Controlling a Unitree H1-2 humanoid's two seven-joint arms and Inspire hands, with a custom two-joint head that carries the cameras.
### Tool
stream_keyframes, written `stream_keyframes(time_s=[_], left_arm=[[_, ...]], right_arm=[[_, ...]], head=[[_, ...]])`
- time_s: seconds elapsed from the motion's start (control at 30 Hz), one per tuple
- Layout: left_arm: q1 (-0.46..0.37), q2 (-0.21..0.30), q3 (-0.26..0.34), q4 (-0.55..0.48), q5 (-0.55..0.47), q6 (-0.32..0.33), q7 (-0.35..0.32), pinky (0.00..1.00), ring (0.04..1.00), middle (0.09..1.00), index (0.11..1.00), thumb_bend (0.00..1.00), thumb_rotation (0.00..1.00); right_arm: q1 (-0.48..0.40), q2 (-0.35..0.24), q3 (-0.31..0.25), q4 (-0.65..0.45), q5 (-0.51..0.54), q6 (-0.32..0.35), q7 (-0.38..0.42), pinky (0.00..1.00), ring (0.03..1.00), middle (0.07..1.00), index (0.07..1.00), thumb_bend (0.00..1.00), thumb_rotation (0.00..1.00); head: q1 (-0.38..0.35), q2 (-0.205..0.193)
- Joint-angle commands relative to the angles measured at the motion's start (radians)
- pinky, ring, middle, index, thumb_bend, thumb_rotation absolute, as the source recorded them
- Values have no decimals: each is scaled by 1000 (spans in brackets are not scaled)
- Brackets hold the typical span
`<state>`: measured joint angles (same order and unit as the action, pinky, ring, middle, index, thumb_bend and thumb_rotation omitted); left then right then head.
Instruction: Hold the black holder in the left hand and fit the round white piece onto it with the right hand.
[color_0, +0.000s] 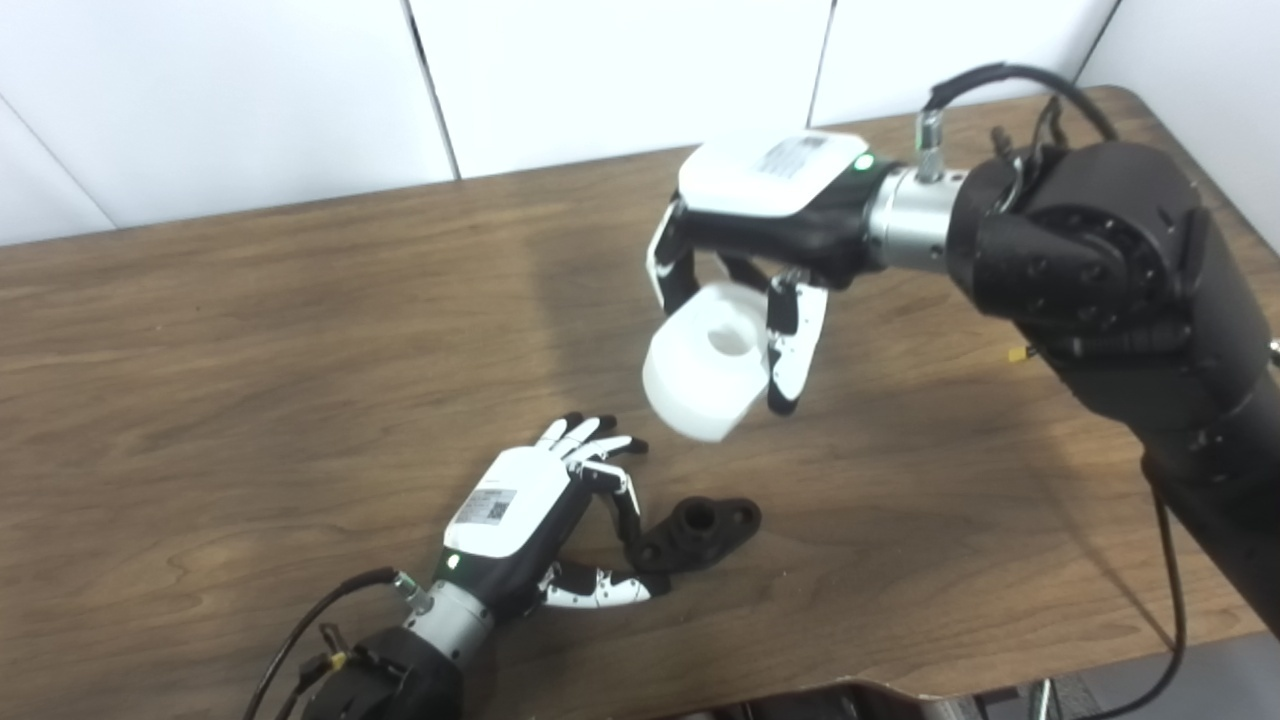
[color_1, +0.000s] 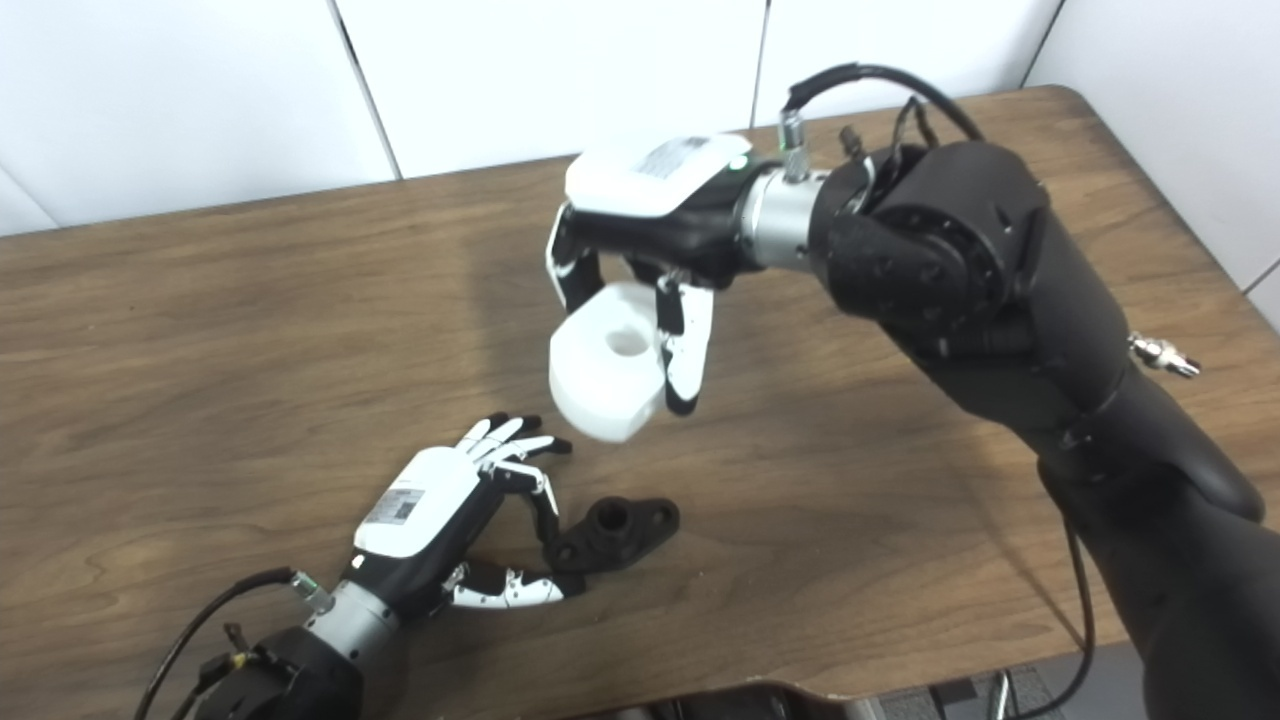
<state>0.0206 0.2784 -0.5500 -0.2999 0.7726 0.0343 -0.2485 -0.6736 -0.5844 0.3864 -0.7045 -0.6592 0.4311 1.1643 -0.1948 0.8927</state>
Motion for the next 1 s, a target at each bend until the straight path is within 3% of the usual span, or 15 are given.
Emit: stream_keyframes(time_s=[0.0, 0.2, 0.4, 0.47, 0.8, 0.97], left_arm=[[29, 5, -28, 17, 22, 19, -71, 1000, 949, 827, 487, 518, 57], [26, 4, -28, 11, 25, 24, -78, 1000, 950, 827, 487, 518, 58], [21, 2, -30, 3, 26, 35, -91, 1000, 952, 829, 487, 517, 58], [20, 0, -30, 1, 28, 37, -94, 1000, 952, 829, 487, 517, 58], [11, -8, -30, -10, 38, 50, -115, 1000, 959, 835, 487, 517, 58], [7, -11, -28, -14, 38, 59, -124, 1000, 960, 836, 487, 517, 58]], right_arm=[[-39, -28, -2, -18, 20, 39, 106, 895, 670, 521, 460, 527, 4], [-52, -47, 28, -14, 71, 39, 105, 887, 633, 514, 465, 528, 4], [-45, -45, 47, -6, 81, 39, 105, 930, 715, 536, 457, 524, 4], [-43, -48, 50, -6, 86, 39, 105, 937, 724, 501, 477, 529, 5], [-21, -37, 36, -9, 89, 38, 104, 928, 718, 540, 451, 523, 3], [-7, -33, 30, -19, 90, 39, 104, 942, 723, 494, 480, 531, 4]], head=[[-1, 1], [-3, 13], [-5, 18], [-4, 18], [-8, 33], [-8, 38]])
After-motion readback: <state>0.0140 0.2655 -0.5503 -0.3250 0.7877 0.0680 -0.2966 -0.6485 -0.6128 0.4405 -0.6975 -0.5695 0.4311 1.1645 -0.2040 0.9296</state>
